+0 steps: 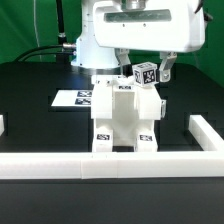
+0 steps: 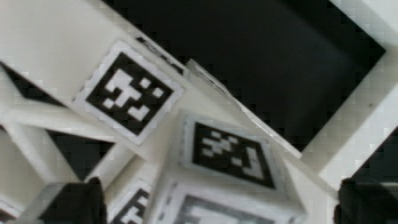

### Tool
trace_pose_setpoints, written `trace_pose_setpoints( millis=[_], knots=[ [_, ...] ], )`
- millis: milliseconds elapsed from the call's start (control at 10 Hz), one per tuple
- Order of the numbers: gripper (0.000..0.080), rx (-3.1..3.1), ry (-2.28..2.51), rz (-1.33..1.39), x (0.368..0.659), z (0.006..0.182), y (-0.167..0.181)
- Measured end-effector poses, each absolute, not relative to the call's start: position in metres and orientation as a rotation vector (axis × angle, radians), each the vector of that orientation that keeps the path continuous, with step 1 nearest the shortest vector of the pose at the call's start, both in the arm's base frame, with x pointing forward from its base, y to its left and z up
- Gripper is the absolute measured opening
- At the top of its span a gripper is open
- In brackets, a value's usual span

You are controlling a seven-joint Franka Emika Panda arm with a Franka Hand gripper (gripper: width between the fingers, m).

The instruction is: Assemble chair

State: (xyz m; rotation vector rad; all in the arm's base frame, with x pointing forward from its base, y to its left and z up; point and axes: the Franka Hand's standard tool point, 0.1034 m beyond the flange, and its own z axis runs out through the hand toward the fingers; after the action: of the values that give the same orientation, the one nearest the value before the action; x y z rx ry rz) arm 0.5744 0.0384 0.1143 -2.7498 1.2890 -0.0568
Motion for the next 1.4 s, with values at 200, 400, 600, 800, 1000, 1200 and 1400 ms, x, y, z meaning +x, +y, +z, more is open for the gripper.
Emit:
trace_pose_setpoints(
  millis=[200,400,600,800,1000,1200,1400],
  knots=[
    [0.0649,-2.839,1.069,-0.075,0.57,0.112,0.049],
    [0.0649,-2.891,0.897,-0.07,0.569,0.122,0.052],
    [0.0649,-2.971,0.598,-0.094,0.57,0.125,0.05],
    [0.0649,-3.013,0.371,-0.108,0.57,0.125,0.051],
    [0.0649,-3.043,0.12,-0.12,0.57,0.125,0.05],
    [0.0649,-3.051,-0.111,-0.132,0.57,0.125,0.045],
    [0.0649,-3.043,-0.31,-0.137,0.57,0.124,0.042]
  ],
)
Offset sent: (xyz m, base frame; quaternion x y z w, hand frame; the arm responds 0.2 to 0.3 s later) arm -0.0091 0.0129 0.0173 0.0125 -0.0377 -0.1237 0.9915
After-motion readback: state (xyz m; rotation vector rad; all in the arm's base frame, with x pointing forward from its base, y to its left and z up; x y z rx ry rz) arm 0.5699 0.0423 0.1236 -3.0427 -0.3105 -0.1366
